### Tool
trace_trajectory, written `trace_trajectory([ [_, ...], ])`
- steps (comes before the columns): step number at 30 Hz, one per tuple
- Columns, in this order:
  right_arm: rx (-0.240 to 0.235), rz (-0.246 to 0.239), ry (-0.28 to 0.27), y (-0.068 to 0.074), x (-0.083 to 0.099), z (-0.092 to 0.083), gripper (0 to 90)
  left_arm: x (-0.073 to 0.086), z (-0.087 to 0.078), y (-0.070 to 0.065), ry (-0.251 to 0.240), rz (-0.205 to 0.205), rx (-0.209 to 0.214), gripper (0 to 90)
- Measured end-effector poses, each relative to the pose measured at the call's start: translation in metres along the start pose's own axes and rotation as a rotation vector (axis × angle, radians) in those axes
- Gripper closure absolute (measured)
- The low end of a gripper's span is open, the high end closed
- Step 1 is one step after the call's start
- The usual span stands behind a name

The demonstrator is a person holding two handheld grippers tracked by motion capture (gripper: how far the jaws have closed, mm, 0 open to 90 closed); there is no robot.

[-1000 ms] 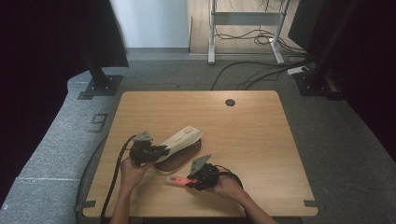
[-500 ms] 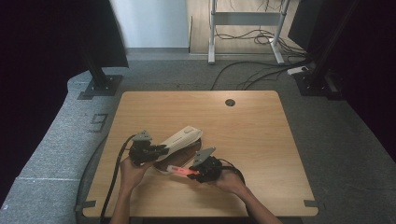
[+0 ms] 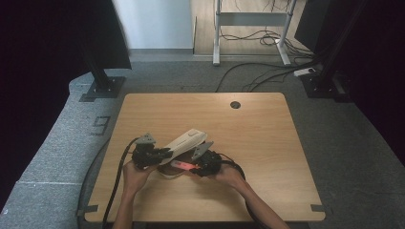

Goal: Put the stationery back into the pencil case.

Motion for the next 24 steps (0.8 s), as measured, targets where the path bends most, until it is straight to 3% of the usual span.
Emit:
trace_trajectory([
  [15, -0.012, -0.024, -0.01, -0.01, -0.023, 0.023, 65.7, 0.0, 0.001, -0.001, 0.006, 0.005, 0.006, 76.0],
  [21, -0.013, -0.028, 0.009, -0.011, -0.026, 0.035, 65.1, 0.0, 0.001, -0.001, 0.009, 0.005, 0.007, 75.9],
  [24, 0.004, -0.023, 0.014, -0.013, -0.025, 0.038, 58.4, 0.0, 0.001, -0.001, 0.009, 0.004, 0.009, 75.8],
])
Point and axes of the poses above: each handheld gripper's, and its own axes: z roughly forward along the jaws, x roughly out of its underside, y roughly to its left, the point moved 4 cm from there along z, roughly forward along the jaws, and after that the axes turned 4 degrees about -x, right-handed, at the moved point
